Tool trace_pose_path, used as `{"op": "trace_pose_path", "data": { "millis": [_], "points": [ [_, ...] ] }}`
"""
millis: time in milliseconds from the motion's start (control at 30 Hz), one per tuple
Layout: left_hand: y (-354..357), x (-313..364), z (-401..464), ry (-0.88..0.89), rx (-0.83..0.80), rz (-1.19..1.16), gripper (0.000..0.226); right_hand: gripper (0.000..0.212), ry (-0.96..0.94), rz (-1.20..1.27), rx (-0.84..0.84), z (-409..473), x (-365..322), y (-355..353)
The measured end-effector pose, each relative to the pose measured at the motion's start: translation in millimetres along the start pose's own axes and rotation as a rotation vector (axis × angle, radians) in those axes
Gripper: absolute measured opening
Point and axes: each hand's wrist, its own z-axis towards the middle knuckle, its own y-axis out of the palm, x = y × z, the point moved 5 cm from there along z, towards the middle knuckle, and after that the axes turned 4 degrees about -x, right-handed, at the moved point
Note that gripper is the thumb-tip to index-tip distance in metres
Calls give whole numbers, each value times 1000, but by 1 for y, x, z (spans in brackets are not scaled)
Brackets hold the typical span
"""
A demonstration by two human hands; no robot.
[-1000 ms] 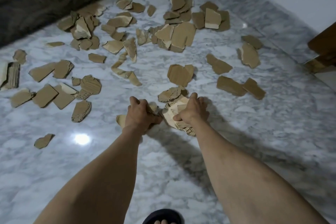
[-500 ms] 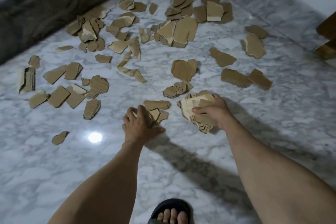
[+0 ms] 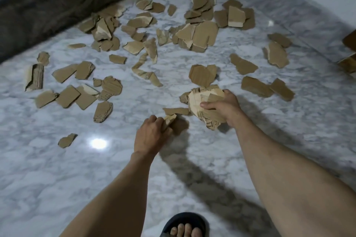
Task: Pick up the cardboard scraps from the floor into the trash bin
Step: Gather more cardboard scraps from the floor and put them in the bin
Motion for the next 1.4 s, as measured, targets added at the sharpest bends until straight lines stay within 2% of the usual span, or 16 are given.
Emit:
{"op": "trace_pose_path", "data": {
  "millis": [67, 133, 267, 400, 533, 600, 667, 700, 767, 833, 900, 1033, 1167, 1233, 1300, 1400],
  "points": [
    [-14, 6, 6, 75, 30, 74, 28, 63, -9, 32, -1, 0, -5, 2],
    [-28, 12, 13, 67, 68, 128, 29, 61, -24, 65, 0, 0, -13, 1],
    [-44, 28, 26, 40, 104, 53, 31, 60, -38, 106, 43, 4, -24, -6],
    [-34, 54, 24, 91, 25, -16, 25, 61, -17, 96, 59, 8, -23, -16],
    [-11, 55, 19, 53, -89, 76, 31, 65, 1, 61, 61, 14, -15, -18],
    [-2, 46, 25, 16, -128, 108, 52, 73, -3, 15, 30, 19, -14, -14],
    [10, 39, 32, -3, -247, 170, 93, 89, -40, -73, -6, 26, -17, -7],
    [15, 37, 34, -8, -306, 192, 106, 97, -58, -117, -31, 30, -19, -3],
    [23, 31, 35, -32, -353, 176, 114, 115, -63, -244, -112, 39, -23, 10],
    [27, 26, 35, -56, -329, 124, 106, 129, -23, -467, -187, 44, -19, 23],
    [29, 24, 33, -54, -288, 99, 94, 132, 17, -647, -172, 46, -10, 29],
    [29, 20, 29, -21, -205, -11, 76, 121, 6, -750, -85, 45, -4, 28],
    [31, 20, 31, 64, -164, -49, 75, 103, 22, -863, -28, 38, -14, 27],
    [30, 21, 32, 84, -168, -11, 77, 103, 3, -903, -18, 36, -19, 31],
    [29, 23, 32, 73, -177, 3, 80, 112, -40, -934, -47, 38, -21, 35],
    [29, 23, 33, -40, -247, -26, 84, 139, -80, -992, -158, 42, -24, 38]
  ]
}}
